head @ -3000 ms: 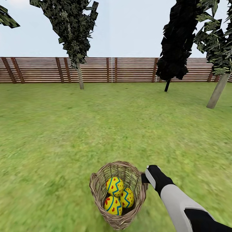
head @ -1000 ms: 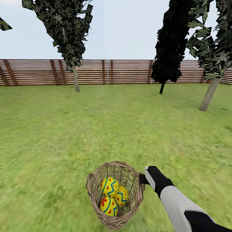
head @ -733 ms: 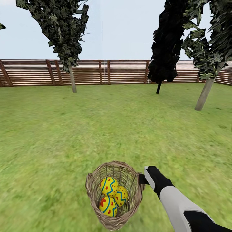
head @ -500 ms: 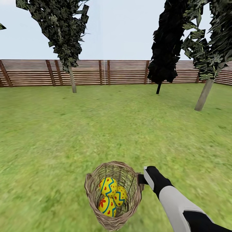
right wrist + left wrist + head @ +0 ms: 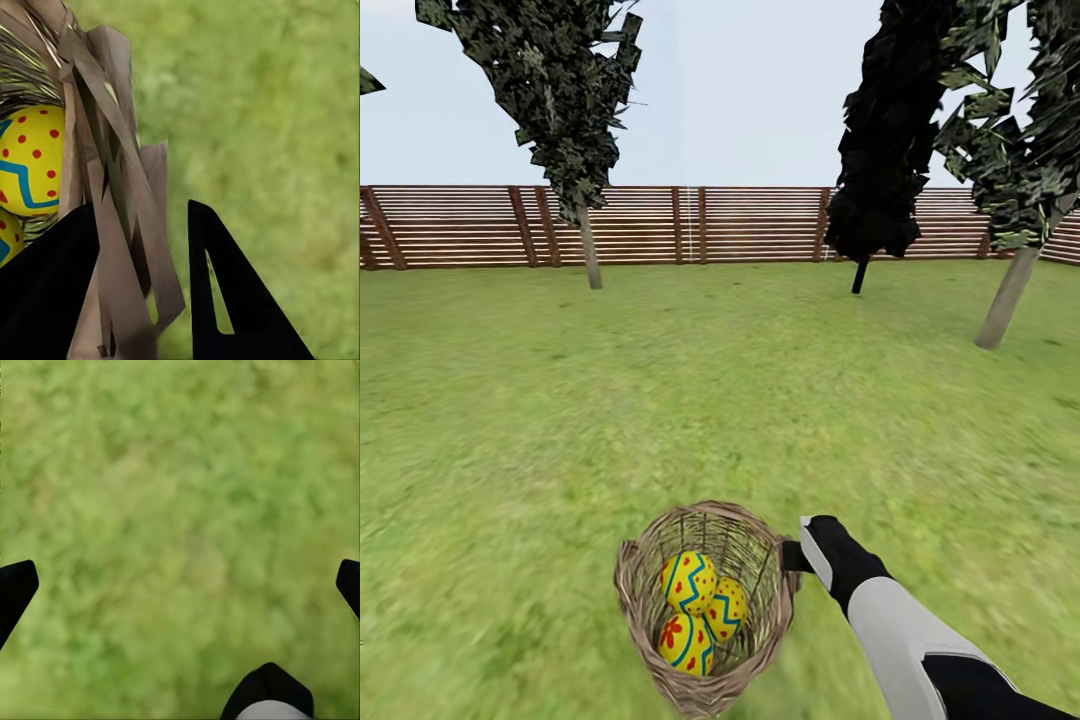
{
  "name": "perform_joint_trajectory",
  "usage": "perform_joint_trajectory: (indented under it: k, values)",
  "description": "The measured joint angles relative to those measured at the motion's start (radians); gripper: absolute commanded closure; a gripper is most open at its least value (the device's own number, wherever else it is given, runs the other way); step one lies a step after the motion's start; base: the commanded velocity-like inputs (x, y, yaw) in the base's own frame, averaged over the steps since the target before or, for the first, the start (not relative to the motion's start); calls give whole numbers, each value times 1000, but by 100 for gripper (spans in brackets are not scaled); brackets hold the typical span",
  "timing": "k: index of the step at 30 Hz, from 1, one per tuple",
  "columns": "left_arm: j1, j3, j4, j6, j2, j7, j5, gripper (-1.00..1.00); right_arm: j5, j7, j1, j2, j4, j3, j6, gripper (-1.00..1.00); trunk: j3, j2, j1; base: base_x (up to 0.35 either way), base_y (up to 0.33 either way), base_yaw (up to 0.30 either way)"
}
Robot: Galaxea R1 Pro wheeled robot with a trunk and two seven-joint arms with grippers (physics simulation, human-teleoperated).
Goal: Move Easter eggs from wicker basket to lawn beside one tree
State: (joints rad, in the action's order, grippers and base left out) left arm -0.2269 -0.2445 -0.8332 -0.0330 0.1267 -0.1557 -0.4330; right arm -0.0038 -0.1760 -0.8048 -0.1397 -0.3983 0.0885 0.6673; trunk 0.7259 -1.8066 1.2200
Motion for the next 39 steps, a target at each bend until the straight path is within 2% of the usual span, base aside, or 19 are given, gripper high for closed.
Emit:
perform_joint_trajectory:
  k: [4, 8, 39]
  values:
    - [0, -1, 2, -1, 0, -6, -9, -100, -10, 15, 0, -5, 0, 3, -2, 100, 0, 0, 0, 63, 0, 273]
    - [0, -2, 2, 0, 0, -6, -10, -100, -9, 17, 0, -6, 0, 2, -2, 100, -12, 28, -15, 7, 0, 172]
    - [0, -2, 13, 11, -5, -14, -8, -100, -4, 20, 0, -12, 1, 1, -4, 100, -110, 245, -134, 0, 0, 2]
